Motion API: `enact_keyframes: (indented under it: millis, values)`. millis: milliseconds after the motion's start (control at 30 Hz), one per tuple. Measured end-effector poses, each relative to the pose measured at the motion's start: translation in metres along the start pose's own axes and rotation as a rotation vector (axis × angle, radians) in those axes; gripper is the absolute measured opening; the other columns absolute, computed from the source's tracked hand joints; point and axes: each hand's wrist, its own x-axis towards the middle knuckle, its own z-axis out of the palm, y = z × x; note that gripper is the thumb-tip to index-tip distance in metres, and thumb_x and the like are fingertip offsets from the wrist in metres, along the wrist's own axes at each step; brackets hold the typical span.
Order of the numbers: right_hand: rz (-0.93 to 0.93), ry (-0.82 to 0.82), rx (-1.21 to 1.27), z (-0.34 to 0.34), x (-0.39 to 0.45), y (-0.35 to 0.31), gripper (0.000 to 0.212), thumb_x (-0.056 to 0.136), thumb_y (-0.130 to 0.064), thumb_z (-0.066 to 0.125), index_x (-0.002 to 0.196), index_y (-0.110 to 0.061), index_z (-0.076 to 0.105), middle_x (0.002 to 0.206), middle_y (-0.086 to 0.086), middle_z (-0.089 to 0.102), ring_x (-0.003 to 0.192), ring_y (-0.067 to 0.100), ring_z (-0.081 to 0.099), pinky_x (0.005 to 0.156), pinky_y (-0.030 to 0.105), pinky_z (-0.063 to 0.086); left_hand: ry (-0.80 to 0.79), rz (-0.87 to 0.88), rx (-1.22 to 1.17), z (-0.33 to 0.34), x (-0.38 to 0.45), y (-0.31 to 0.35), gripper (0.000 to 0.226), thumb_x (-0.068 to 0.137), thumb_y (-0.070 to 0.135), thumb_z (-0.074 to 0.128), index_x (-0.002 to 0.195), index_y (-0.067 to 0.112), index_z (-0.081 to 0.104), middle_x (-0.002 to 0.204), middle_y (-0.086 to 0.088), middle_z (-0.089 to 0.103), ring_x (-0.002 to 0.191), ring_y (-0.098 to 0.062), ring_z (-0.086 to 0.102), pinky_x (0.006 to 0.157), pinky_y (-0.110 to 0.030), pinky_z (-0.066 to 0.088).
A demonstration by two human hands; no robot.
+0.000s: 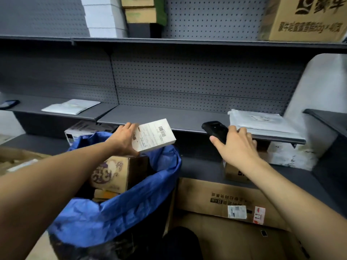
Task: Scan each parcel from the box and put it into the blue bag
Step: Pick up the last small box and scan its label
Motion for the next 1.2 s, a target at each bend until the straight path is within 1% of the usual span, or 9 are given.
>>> enact_keyframes:
  millis: [133,267,400,500,600,700,833,933,1200]
  values:
    - [-0.048,-0.013,0.037,0.007,0.004,-0.037,0.076,0.092,-0.069,0.044,0.136,-0.008,0.044,0.132,0.02,0.046,0.124,0.041,0.044,0.101,0.05,0.04,-0.015,-0.008,0.019,-0.014,-0.016,-0.048,0.12,0.05,0.049,0.089,0.147,0.015,0.029,0.134,-0.006,0.043,0.124,-0.03,0.042,0.109,-0.04,0.033]
    - [-0.092,-0.038,0.082,0.016,0.006,-0.072,0.076,0.091,-0.068,0.046,0.137,-0.008,0.044,0.133,0.021,0.046,0.126,0.041,0.043,0.102,0.05,0.038,-0.02,-0.052,0.013,-0.024,-0.034,-0.085,0.122,0.052,0.036,0.092,0.15,0.012,0.024,0.137,-0.009,0.041,0.128,-0.031,0.039,0.112,-0.038,0.029]
    - [-0.124,-0.072,0.114,0.026,0.008,-0.1,0.076,0.091,-0.068,0.047,0.138,-0.008,0.044,0.134,0.021,0.046,0.126,0.042,0.044,0.102,0.05,0.038,-0.033,-0.078,0.024,-0.027,-0.052,-0.12,0.118,0.053,0.027,0.091,0.15,0.009,0.026,0.143,-0.012,0.039,0.133,-0.031,0.037,0.112,-0.033,0.025]
    - [-0.143,-0.094,0.122,0.032,0.01,-0.12,0.076,0.092,-0.068,0.047,0.139,-0.009,0.043,0.135,0.021,0.045,0.127,0.041,0.043,0.104,0.05,0.037,-0.071,-0.101,0.064,-0.023,-0.065,-0.143,0.124,0.046,0.028,0.092,0.149,0.013,0.026,0.143,-0.008,0.039,0.133,-0.028,0.037,0.113,-0.032,0.028]
    - [-0.154,-0.119,0.129,0.037,0.011,-0.134,0.077,0.092,-0.069,0.046,0.14,-0.009,0.042,0.137,0.021,0.044,0.128,0.041,0.043,0.104,0.051,0.037,-0.1,-0.077,0.097,-0.015,-0.072,-0.159,0.127,0.042,0.03,0.091,0.149,0.015,0.024,0.143,-0.005,0.037,0.134,-0.026,0.037,0.114,-0.031,0.028]
    - [-0.17,-0.131,0.125,0.042,0.011,-0.146,0.078,0.092,-0.069,0.045,0.14,-0.008,0.043,0.136,0.021,0.045,0.127,0.04,0.044,0.104,0.05,0.039,-0.09,-0.035,0.094,-0.008,-0.078,-0.168,0.125,0.041,0.027,0.091,0.147,0.015,0.026,0.139,-0.003,0.039,0.132,-0.024,0.038,0.113,-0.031,0.03]
    - [-0.184,-0.143,0.126,0.049,0.011,-0.158,0.077,0.091,-0.07,0.045,0.138,-0.009,0.044,0.134,0.02,0.046,0.126,0.04,0.045,0.103,0.05,0.039,-0.105,-0.017,0.089,0.0,-0.083,-0.174,0.125,0.042,0.022,0.092,0.148,0.015,0.027,0.144,-0.001,0.036,0.135,-0.021,0.034,0.113,-0.029,0.03]
    - [-0.188,-0.151,0.128,0.053,0.011,-0.163,0.077,0.091,-0.07,0.045,0.138,-0.009,0.044,0.134,0.02,0.046,0.126,0.04,0.044,0.103,0.049,0.039,-0.121,0.019,0.105,0.009,-0.086,-0.179,0.125,0.041,0.024,0.093,0.147,0.017,0.027,0.145,0.001,0.035,0.137,-0.02,0.033,0.114,-0.03,0.029]
    - [-0.195,-0.166,0.123,0.06,0.011,-0.167,0.079,0.091,-0.071,0.044,0.14,-0.009,0.043,0.136,0.019,0.045,0.128,0.039,0.043,0.103,0.05,0.04,-0.145,0.019,0.141,0.026,-0.088,-0.184,0.134,0.044,0.033,0.095,0.152,0.024,0.017,0.158,0.001,0.021,0.146,-0.021,0.021,0.12,-0.032,0.024]
